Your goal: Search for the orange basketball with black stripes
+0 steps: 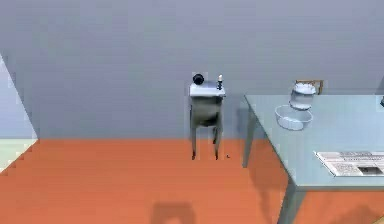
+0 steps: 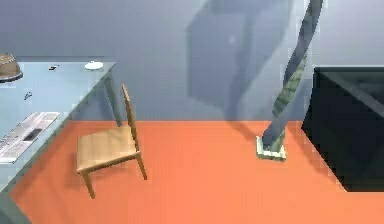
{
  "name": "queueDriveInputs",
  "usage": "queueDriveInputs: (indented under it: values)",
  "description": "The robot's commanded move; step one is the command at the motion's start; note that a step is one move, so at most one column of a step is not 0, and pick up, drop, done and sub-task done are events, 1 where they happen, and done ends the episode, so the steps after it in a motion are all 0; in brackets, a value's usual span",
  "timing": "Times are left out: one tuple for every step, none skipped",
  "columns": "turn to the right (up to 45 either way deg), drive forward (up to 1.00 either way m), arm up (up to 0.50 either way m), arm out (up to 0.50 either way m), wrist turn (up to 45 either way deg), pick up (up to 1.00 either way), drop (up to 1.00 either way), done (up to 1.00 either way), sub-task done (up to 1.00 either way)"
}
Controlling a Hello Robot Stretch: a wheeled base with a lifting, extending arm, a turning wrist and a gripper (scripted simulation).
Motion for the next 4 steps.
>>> queueDriveInputs:
  values:
    - [-45.0, 0.00, 0.00, 0.00, 0.0, 0.00, 0.00, 0.00, 0.00]
    - [-45.0, 0.00, 0.00, 0.00, 0.0, 0.00, 0.00, 0.00, 0.00]
    - [-45.0, 0.00, 0.00, 0.00, 0.0, 0.00, 0.00, 0.00, 0.00]
    - [0.0, 1.00, 0.00, 0.00, 0.0, 0.00, 0.00, 0.00, 0.00]
